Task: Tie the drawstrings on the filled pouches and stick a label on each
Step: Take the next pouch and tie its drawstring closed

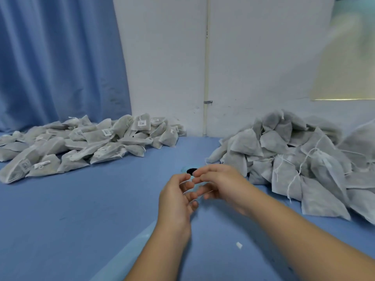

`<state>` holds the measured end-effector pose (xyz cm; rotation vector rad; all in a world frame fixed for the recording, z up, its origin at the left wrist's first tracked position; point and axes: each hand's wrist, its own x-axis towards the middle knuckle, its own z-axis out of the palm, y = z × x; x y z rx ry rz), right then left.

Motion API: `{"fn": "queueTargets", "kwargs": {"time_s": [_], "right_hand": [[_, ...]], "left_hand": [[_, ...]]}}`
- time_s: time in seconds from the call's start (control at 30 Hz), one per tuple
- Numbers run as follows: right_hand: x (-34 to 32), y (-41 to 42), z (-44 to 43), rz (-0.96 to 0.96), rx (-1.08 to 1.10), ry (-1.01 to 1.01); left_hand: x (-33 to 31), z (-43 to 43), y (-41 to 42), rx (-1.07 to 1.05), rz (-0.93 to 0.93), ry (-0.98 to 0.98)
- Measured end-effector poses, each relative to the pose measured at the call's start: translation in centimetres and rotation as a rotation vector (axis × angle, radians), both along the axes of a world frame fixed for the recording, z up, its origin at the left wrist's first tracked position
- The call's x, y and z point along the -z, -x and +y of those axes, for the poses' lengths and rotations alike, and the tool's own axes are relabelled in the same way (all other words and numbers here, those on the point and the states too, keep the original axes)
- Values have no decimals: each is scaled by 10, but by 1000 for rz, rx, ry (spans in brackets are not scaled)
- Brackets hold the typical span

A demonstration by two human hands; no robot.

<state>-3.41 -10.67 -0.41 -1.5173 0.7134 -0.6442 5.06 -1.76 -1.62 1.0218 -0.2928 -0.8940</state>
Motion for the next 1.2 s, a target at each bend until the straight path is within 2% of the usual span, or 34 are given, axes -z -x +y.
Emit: {"fn": "queueTargets", "kwargs": {"time_s": [0.2, 0.37, 0.5, 0.67, 1.07, 1.2], "right_hand": [[7, 56, -32, 195, 312, 215], [0, 82, -66, 167, 575, 199], [-17, 74, -77, 129, 511, 232], [-28, 46, -80, 5, 392, -28], [-22, 28, -91, -246, 510, -263], [-19, 33, -72, -355, 557, -193]], "left_hand": [[9, -2, 22, 146, -214, -118], [10, -2, 38, 209, -296, -132], [10, -1, 41, 241, -341, -137], [10, 0, 40, 243, -349, -137], [3, 1, 27, 214, -338, -109], [2, 2, 24, 191, -346, -102]]}}
